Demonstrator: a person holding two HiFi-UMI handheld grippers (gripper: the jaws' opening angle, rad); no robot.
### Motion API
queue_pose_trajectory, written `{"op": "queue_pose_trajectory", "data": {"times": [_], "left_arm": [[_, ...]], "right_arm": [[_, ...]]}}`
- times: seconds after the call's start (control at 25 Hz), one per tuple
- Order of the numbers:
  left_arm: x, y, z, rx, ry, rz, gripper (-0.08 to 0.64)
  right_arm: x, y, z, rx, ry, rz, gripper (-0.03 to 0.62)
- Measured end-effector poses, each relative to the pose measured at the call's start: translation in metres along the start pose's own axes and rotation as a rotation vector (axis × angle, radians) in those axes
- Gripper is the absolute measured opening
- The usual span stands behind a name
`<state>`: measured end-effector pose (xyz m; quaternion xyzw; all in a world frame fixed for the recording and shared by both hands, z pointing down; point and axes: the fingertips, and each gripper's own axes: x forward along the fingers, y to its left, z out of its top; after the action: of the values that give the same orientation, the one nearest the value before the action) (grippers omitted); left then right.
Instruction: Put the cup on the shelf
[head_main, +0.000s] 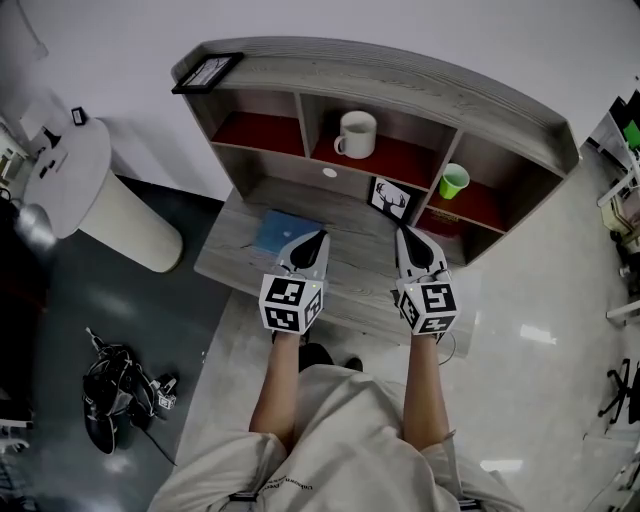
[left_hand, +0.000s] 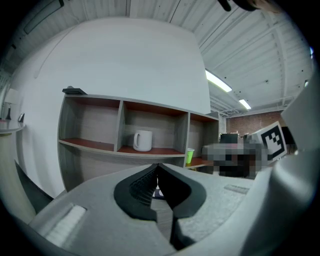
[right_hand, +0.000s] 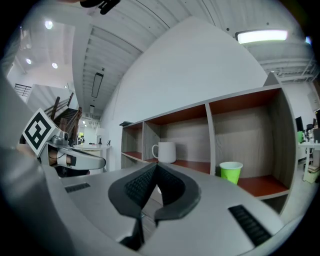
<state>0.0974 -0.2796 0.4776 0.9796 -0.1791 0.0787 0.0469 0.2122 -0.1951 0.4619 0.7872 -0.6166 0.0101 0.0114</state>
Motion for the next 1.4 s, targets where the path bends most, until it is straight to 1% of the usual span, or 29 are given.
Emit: {"op": "queue_pose_trajectory", "data": {"times": [0.2, 0.52, 0.8, 1.12, 1.4], "left_arm": [[0.002, -0.009, 0.001, 0.017, 0.007, -0.015, 0.011], [-0.001, -0.014, 0.009, 0.029, -0.012, -0.019, 0.011], [-0.003, -0.017, 0.009, 0.034, -0.010, -0.019, 0.011], [-0.008, -0.024, 0.004, 0.042, -0.003, -0.027, 0.011], [-0.011, -0.028, 0.006, 0.035, -0.019, -0.028, 0.011]], "right_arm": [[-0.003, -0.001, -0.004, 0.015, 0.010, 0.003, 0.015], [-0.004, -0.002, -0.004, 0.029, 0.011, 0.013, 0.015], [-0.004, 0.002, -0.004, 0.023, 0.012, 0.029, 0.015], [-0.011, 0.005, -0.005, 0.017, 0.013, 0.024, 0.015], [-0.014, 0.008, -0.004, -0.005, 0.020, 0.038, 0.015]]}}
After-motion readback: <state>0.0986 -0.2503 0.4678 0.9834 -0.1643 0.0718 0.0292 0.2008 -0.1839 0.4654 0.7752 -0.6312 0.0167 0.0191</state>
